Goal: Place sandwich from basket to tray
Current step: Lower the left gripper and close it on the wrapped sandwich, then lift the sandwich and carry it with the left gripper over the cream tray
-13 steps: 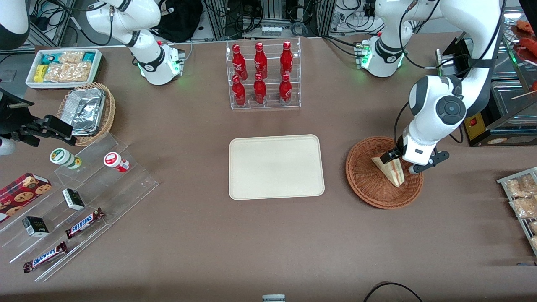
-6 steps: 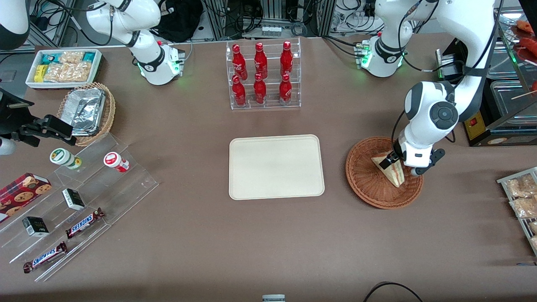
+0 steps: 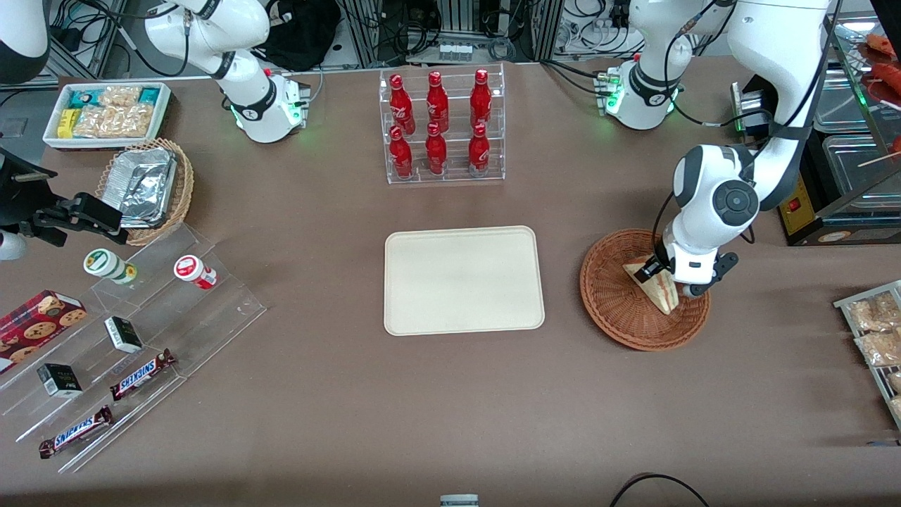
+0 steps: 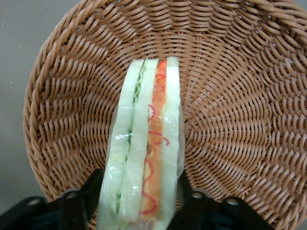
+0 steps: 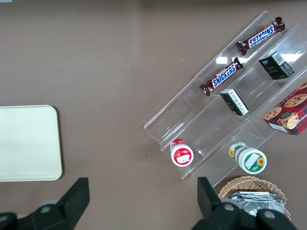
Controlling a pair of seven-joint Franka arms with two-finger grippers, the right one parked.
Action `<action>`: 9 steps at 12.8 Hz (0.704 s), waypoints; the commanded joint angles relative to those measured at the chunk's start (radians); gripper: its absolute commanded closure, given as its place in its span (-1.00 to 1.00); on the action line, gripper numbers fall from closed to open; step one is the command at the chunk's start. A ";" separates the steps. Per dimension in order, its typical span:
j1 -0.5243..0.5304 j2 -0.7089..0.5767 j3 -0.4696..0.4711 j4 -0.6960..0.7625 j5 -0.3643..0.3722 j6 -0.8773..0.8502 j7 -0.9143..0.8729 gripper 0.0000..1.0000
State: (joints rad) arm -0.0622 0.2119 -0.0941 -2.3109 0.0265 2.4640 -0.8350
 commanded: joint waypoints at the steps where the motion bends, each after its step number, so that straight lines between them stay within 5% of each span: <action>1: -0.002 -0.040 0.001 0.023 0.006 -0.072 0.000 0.89; 5: -0.005 -0.023 -0.081 0.220 0.016 -0.423 0.113 0.95; 9: -0.005 -0.008 -0.160 0.303 0.013 -0.513 0.295 0.99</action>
State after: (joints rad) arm -0.0683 0.1829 -0.2119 -2.0424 0.0295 1.9748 -0.5844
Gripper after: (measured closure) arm 0.855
